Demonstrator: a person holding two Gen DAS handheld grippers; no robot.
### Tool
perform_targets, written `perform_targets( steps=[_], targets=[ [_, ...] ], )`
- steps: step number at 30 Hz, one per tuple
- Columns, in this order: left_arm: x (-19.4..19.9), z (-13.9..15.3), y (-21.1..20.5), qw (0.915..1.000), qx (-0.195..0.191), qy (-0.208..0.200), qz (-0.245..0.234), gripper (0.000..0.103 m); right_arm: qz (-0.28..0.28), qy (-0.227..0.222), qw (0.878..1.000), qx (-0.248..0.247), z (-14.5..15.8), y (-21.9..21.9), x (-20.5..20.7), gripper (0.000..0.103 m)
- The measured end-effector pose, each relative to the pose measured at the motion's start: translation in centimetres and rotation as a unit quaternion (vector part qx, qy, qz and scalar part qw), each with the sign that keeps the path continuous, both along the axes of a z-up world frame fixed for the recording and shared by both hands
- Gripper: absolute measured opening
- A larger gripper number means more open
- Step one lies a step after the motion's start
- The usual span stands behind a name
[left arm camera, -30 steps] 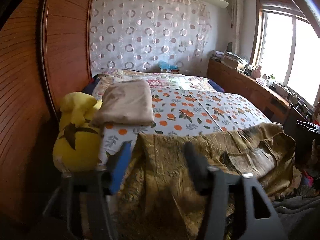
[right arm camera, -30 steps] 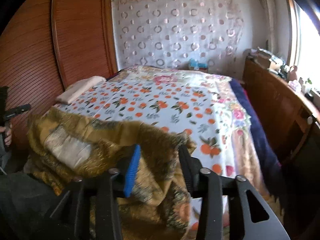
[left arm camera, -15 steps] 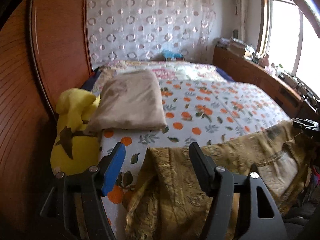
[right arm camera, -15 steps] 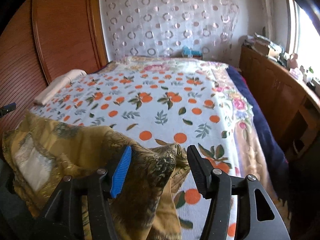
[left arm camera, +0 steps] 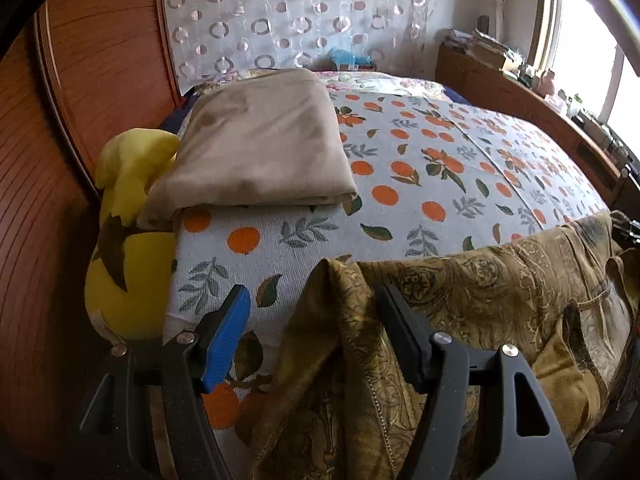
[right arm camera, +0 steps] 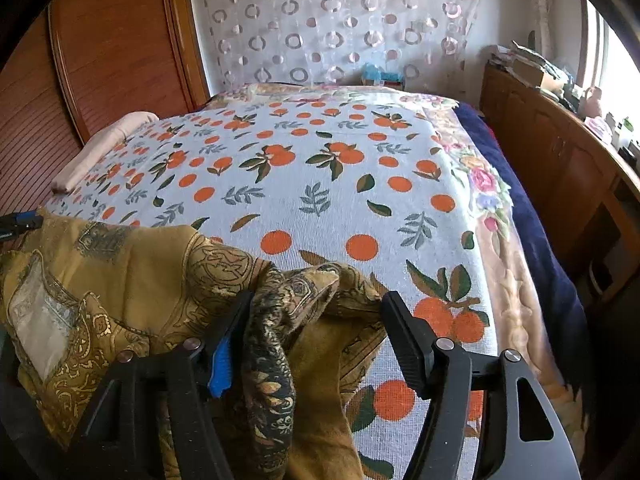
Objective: Fold small clothes
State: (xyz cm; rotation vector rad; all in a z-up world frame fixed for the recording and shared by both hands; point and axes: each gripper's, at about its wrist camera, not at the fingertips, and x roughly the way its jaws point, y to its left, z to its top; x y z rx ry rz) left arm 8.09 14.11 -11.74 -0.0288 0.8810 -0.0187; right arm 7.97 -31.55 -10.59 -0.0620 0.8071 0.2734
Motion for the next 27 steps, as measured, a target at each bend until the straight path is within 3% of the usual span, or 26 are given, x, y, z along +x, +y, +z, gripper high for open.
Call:
perform_targets(
  steps=[16,17,18,19,20,21,22,23,27],
  targets=[
    [-0.1,-0.2,0.2,1.0,-0.006,-0.002,0.002,0.072,0.009,0.002,1.0,-0.025,-0.7,0.1,0.4,0.075],
    [-0.1,-0.2,0.2,1.0,-0.005,-0.002,-0.001,0.068,0.01,0.002,1.0,-0.027,-0.8,0.2,0.4,0.073],
    [-0.1,0.0,0.1,0.9998,-0.011,-0.003,-0.013,0.053,0.018,-0.001,0.999,-0.032,-0.7,0.4,0.2,0.069],
    [0.0,0.1,0.1,0.9995,-0.019,-0.005,-0.026,0.044,0.031,-0.004,0.999,-0.033,-0.6,0.6,0.1,0.056],
    [0.0,0.2,-0.2,0.9985,-0.032,-0.001,-0.043,0.025,0.042,-0.007,0.999,-0.031,-0.6,0.7,-0.2,0.037],
    [-0.1,0.3,-0.4,0.9977,-0.039,0.006,-0.055,0.015,0.053,-0.007,0.998,-0.028,-0.5,0.9,-0.4,0.029],
    [-0.1,0.5,-0.7,0.9974,-0.037,0.01,-0.061,0.013,0.056,-0.009,0.998,-0.029,-0.4,1.1,-0.6,0.016],
    [-0.1,0.7,-0.9,0.9974,-0.033,0.01,-0.064,0.01,0.057,-0.012,0.998,-0.027,-0.2,1.2,-1.0,0.012],
    [-2.1,3.7,-1.2,0.9955,-0.055,-0.035,-0.068,0.008,0.067,-0.048,0.997,0.011,2.3,0.8,-3.0,0.01]
  ],
)
